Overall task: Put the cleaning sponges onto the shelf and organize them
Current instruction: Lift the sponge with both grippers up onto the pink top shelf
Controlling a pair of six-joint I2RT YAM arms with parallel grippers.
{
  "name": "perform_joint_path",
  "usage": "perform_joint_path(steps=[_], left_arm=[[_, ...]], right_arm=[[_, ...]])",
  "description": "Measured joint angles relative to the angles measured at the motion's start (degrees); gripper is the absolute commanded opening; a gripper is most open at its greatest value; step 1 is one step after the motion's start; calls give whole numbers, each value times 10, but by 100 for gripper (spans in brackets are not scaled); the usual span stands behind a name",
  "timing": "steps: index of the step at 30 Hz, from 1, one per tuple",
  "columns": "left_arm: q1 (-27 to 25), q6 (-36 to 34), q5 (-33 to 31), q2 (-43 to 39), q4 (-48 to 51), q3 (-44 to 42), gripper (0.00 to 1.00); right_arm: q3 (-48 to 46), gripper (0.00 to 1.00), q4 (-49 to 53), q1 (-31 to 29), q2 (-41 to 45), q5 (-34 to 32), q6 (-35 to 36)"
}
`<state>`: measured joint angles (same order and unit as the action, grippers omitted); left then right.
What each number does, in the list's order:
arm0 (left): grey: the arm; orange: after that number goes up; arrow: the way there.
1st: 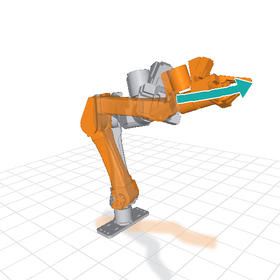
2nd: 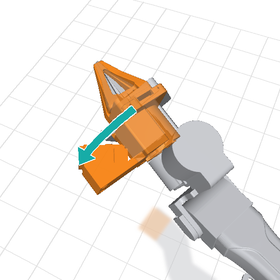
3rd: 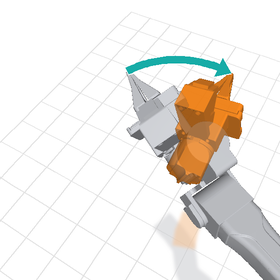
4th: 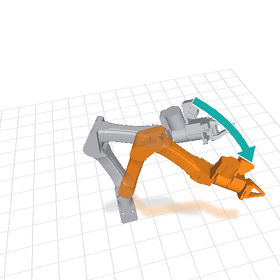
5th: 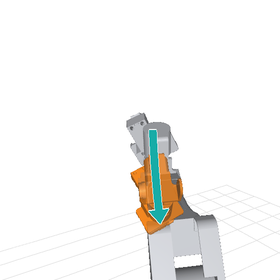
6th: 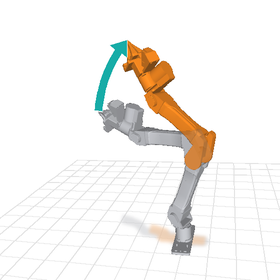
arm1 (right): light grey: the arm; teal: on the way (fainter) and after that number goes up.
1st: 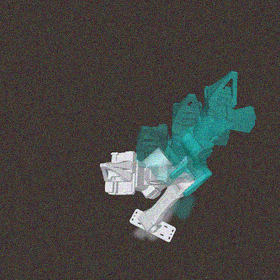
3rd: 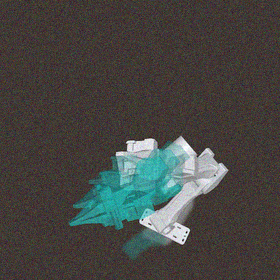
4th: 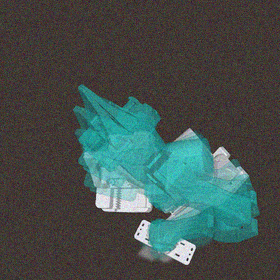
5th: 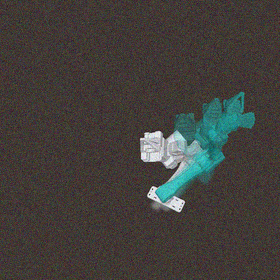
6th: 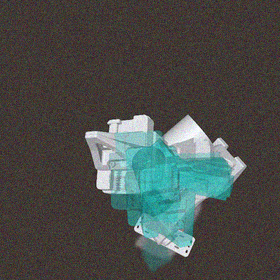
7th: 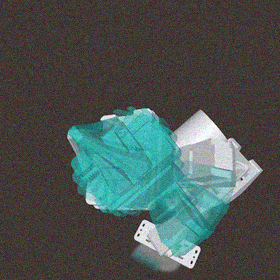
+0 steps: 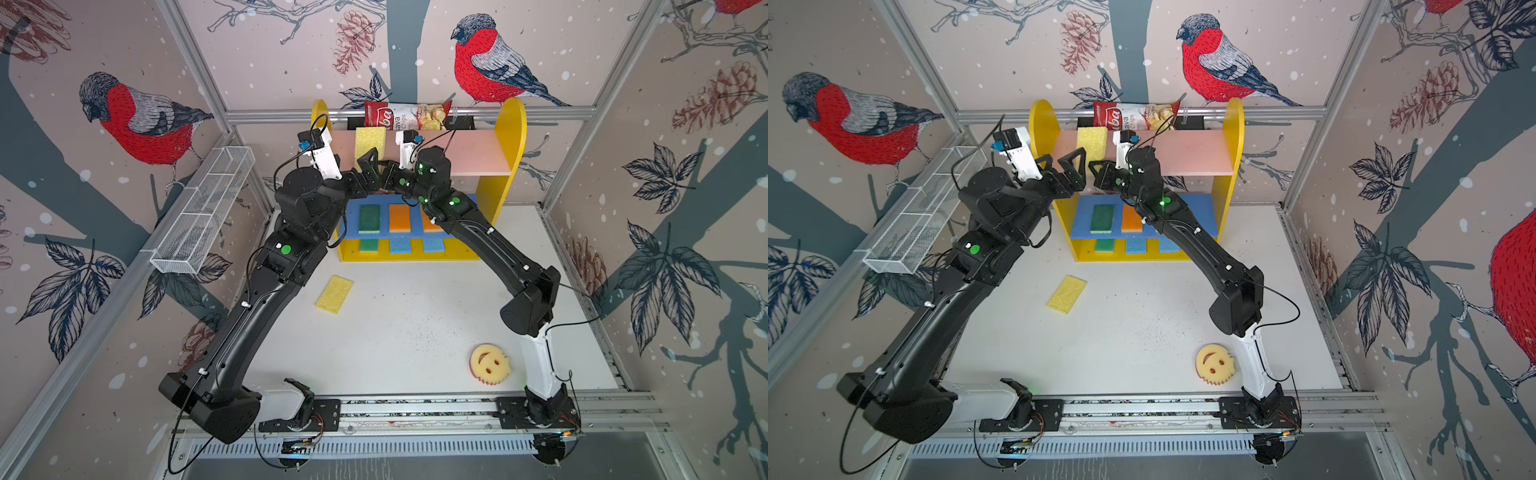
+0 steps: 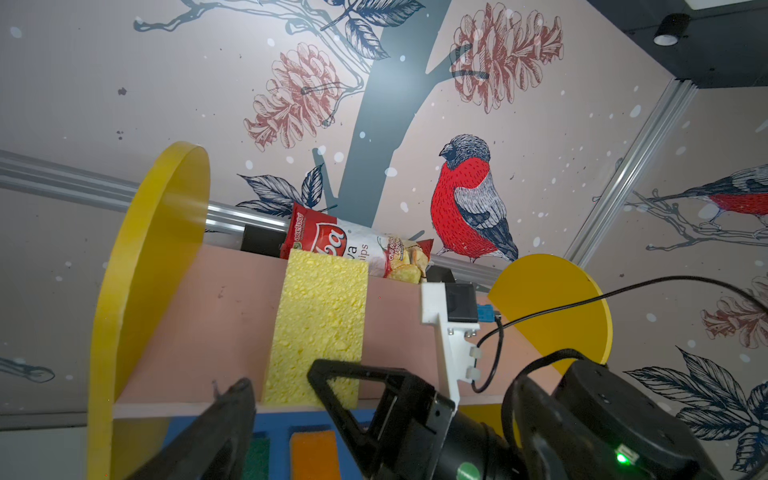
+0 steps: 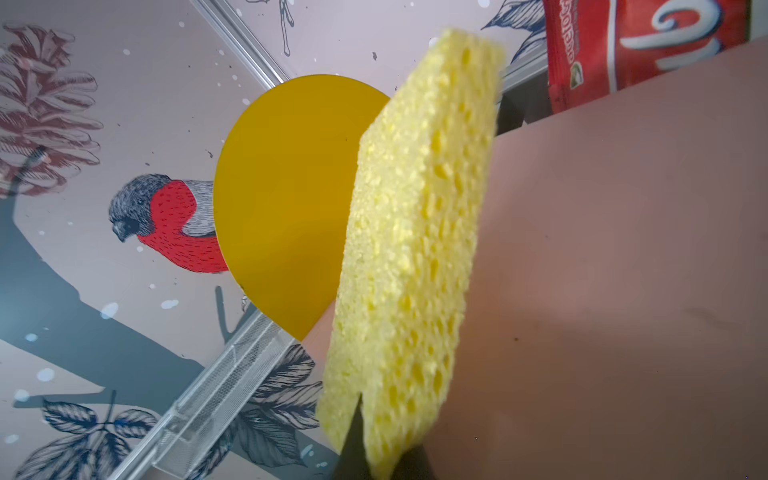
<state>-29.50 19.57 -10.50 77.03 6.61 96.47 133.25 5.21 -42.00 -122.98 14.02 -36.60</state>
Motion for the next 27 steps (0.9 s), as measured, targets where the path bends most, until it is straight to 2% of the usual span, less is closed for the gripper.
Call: perform_joint_path(steps=[14, 16, 18, 20, 22, 24, 27], left_arm=[[16, 26, 44, 108, -1, 84, 95], [24, 30, 50, 117, -3, 92, 95], [31, 34, 60, 126, -6, 99, 94], [37, 45, 69, 137, -9, 107, 93], [43, 51, 79, 147, -8, 112, 89], [50, 60, 93, 159, -5, 123, 76], [65, 73, 107, 180, 3, 150, 65]], right_arm=[[-1, 26, -9, 18, 0, 41, -54], [-1, 25, -8, 20, 1, 40, -56], [-2, 18, -8, 21, 1, 40, -57], [-3, 16, -5, 23, 2, 34, -55], [-4, 16, -5, 23, 2, 31, -55], [-4, 15, -5, 23, 2, 30, -55], [-4, 16, -6, 23, 1, 29, -56]])
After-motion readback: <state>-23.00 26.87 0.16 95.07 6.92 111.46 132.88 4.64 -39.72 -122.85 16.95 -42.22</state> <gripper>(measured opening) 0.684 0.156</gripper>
